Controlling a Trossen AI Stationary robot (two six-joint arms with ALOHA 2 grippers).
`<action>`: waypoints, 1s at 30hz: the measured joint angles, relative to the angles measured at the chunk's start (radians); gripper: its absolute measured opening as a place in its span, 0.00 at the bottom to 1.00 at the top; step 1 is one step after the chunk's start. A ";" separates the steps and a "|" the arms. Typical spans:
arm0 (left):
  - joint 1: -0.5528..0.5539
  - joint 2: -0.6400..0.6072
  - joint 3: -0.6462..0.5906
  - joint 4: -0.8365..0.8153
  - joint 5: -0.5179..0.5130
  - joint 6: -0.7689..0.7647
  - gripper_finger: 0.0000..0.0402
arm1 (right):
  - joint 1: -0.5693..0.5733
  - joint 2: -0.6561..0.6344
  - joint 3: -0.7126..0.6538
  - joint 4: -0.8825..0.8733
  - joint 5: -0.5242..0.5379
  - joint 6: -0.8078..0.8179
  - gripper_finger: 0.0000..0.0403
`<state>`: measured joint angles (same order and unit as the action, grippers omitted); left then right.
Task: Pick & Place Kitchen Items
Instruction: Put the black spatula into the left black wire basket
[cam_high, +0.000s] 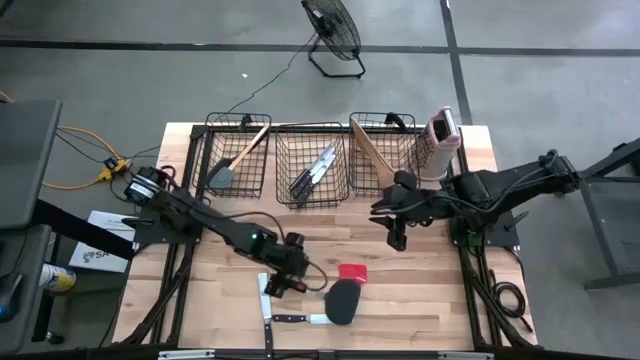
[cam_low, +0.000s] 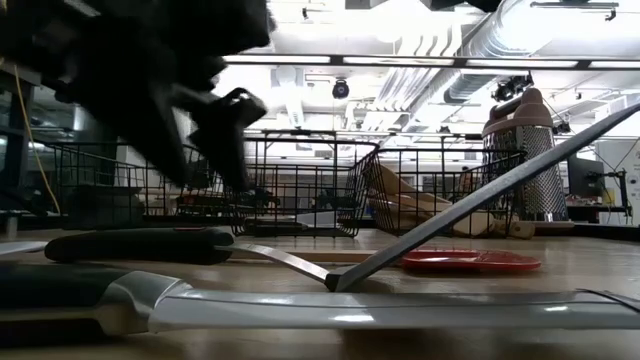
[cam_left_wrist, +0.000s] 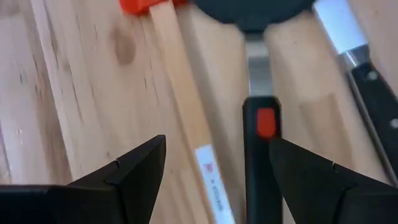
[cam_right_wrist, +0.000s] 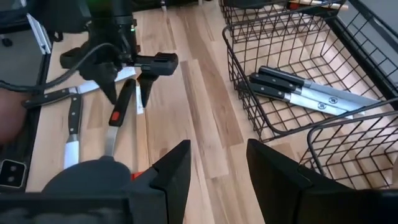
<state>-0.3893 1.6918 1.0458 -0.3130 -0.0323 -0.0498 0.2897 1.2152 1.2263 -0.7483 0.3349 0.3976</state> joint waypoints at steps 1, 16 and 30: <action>-0.006 0.009 0.001 0.024 -0.004 0.003 0.70 | 0.006 0.000 0.000 -0.001 0.005 0.005 0.37; -0.072 0.052 0.003 0.086 -0.064 0.050 0.70 | 0.032 0.000 0.000 -0.002 0.033 0.047 0.37; -0.090 0.094 0.002 0.098 -0.087 0.068 0.70 | 0.031 0.000 0.000 0.001 0.033 0.047 0.37</action>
<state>-0.4797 1.7859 1.0481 -0.2146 -0.1188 0.0185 0.3210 1.2152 1.2263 -0.7475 0.3683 0.4446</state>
